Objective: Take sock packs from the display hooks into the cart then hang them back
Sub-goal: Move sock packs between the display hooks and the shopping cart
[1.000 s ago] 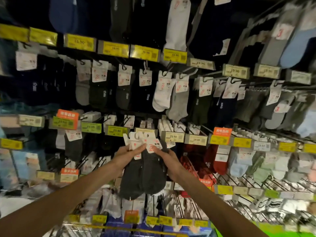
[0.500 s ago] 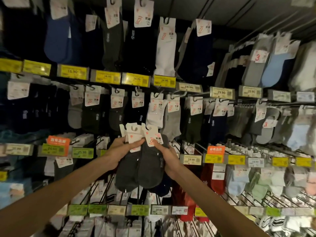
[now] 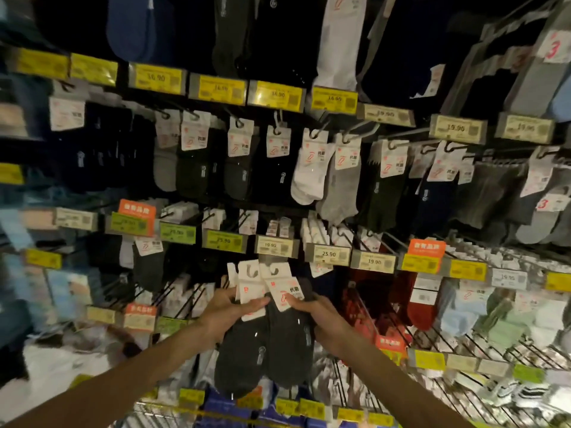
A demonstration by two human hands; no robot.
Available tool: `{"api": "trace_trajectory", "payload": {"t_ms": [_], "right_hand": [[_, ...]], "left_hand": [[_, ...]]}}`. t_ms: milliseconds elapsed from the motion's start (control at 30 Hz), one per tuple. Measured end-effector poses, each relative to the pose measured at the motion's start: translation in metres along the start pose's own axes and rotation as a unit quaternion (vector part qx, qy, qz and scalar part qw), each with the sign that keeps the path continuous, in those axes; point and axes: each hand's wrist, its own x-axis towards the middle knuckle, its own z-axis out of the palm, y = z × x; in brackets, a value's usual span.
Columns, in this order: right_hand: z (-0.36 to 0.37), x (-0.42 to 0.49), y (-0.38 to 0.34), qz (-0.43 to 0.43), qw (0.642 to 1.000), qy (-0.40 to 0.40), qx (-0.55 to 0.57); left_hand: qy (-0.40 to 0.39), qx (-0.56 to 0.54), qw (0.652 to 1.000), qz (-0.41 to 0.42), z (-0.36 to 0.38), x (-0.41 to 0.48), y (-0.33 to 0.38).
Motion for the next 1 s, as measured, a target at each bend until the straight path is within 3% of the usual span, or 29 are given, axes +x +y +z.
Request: {"api": "trace_trajectory", "payload": {"t_ms": [300,700,1000], "right_hand": [[0.062,0.024,-0.054,-0.089,0.995,-0.052,0.011],[0.18,0.057,-0.187,-0.275,0.961,0.002,0.03],[0.219,0.069,-0.197,-0.358,0.931,0.06,0.028]], "left_hand": [[0.044,0.034,0.996,0.065,-0.048,0.021,0.066],[0.16,-0.011,0.977,0.137,-0.128,0.057,0.181],[0.16,0.004,0.973,0.166,-0.15,0.067,0.214]]}}
